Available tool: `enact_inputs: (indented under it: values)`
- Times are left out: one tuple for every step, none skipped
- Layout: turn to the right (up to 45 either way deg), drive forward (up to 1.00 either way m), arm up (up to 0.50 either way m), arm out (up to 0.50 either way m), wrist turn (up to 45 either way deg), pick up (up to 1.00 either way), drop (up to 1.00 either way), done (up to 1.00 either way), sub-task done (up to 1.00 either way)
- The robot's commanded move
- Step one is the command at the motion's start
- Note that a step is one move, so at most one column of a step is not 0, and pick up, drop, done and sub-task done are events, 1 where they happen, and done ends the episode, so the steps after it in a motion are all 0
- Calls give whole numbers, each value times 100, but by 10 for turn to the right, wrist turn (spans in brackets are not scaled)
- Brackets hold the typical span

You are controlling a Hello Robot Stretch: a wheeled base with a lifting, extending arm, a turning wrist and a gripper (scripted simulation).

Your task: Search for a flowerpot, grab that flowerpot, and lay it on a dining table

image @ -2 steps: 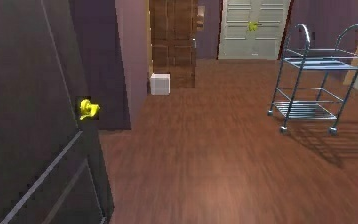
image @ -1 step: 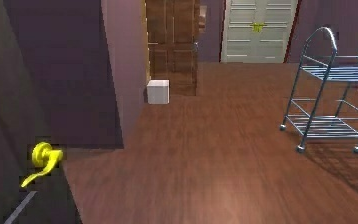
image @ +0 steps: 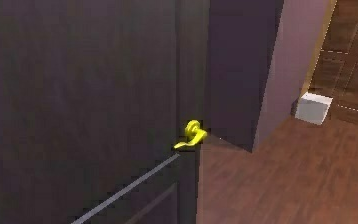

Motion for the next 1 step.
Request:
enact_inputs:
  values:
    - [0,5,0,0,0,0,0,0,0]
